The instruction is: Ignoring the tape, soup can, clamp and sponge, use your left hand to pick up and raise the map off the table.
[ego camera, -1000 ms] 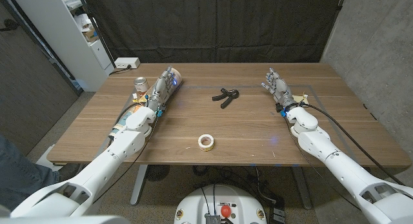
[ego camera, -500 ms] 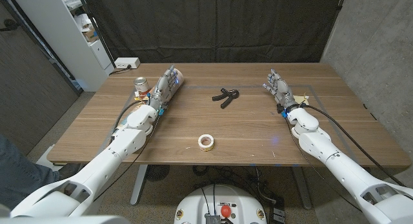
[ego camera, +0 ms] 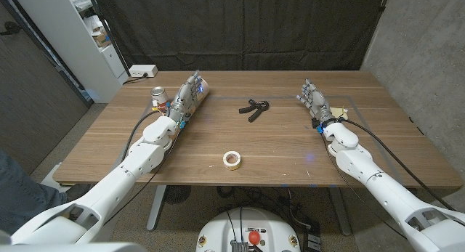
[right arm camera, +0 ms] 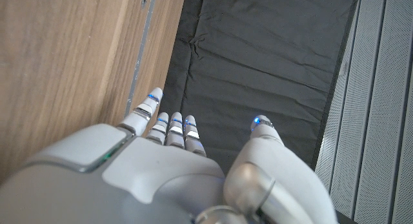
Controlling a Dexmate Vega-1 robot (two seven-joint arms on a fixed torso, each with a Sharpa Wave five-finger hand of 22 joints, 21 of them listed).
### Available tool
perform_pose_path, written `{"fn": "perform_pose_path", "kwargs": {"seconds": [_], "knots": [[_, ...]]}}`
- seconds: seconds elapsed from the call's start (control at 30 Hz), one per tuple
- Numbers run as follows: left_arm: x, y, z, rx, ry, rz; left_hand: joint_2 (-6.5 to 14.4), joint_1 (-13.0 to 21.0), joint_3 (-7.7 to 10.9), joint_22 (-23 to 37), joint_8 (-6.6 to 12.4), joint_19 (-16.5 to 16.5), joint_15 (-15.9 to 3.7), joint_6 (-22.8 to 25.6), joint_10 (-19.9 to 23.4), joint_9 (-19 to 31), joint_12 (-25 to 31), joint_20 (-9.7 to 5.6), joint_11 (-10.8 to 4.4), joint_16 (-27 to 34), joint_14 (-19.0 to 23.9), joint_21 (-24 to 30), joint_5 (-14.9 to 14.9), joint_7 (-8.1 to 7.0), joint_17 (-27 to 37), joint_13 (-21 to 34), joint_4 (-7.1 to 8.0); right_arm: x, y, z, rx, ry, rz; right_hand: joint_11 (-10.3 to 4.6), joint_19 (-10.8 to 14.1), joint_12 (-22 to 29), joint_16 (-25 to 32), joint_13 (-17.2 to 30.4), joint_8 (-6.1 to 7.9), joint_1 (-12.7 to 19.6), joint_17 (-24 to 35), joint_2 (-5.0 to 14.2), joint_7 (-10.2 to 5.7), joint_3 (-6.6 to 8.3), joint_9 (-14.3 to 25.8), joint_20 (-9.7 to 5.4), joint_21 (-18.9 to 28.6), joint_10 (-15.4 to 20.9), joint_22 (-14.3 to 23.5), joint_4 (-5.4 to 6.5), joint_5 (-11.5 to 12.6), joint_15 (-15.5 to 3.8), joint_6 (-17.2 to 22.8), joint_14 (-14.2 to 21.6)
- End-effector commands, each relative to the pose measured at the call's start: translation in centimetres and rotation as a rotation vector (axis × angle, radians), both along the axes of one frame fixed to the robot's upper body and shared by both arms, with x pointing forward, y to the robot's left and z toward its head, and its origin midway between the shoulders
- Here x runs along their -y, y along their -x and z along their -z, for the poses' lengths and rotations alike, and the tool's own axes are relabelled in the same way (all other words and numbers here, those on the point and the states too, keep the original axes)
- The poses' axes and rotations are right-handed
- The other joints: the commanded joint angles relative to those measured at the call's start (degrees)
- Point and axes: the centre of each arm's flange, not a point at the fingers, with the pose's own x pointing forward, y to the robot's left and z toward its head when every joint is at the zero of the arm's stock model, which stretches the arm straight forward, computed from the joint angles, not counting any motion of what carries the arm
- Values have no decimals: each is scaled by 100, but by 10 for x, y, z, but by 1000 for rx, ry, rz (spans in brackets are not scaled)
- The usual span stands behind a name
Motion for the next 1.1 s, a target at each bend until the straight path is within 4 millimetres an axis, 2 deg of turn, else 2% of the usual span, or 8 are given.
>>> {"fn": "perform_pose_path", "kwargs": {"seconds": [0.03,1.1], "knots": [[-1,13,-9,37,-19,2,61,30,43,26,35,-20,19,63,16,20,36,21,50,19,-9,21,8,10,10,9,-30,-4,-3,0,-2,-2,-5,30,53,36,34,16,36,32,-6,29,18,11,7,15,-4,12,14,-21,25,48,39,4],[-19,42,-30,136,-81,-80,154,108,76,32,30,-113,37,84,5,22,35,79,53,16,-6,8,-30,6,10,8,-86,-1,-10,-4,-3,-35,17,21,82,37,49,18,45,45,-27,64,-10,-6,7,12,-14,21,15,-43,25,35,90,25]]}}
